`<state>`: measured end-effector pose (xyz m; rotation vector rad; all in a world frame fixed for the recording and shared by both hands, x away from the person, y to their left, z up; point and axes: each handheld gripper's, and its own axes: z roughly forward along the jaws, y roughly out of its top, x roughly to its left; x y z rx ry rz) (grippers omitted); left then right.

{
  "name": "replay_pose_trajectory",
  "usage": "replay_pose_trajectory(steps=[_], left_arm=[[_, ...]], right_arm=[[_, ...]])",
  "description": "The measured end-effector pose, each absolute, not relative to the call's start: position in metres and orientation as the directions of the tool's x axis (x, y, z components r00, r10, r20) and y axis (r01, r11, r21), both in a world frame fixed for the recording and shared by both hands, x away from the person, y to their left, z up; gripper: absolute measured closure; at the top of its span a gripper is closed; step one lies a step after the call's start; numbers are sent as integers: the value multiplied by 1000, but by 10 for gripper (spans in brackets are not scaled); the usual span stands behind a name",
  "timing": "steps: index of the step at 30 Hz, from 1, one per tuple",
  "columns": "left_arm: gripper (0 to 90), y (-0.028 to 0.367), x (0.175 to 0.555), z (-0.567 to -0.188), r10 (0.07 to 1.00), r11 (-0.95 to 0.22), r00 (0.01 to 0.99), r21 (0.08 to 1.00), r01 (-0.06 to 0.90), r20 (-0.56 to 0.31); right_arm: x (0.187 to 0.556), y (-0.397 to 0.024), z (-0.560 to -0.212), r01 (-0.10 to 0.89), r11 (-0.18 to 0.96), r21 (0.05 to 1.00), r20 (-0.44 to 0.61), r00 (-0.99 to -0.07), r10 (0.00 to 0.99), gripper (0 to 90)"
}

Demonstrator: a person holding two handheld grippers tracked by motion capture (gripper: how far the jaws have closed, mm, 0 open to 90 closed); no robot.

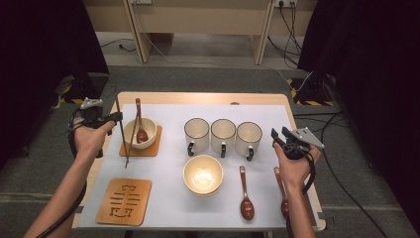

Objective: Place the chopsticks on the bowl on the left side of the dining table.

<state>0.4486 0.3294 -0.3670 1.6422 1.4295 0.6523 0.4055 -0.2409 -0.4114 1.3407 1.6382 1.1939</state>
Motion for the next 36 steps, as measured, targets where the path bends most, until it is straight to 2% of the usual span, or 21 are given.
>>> replay_pose_trajectory(steps=[14,36], left_arm=[[834,317,488,-392,982,41,123,806,590,-140],[826,318,499,-421,978,139,25,740,658,-206]], right_arm=[[407,-241,-414,337,40,941,39,-225,973,568],[407,-242,-416,338,41,940,37,-222,974,566]])
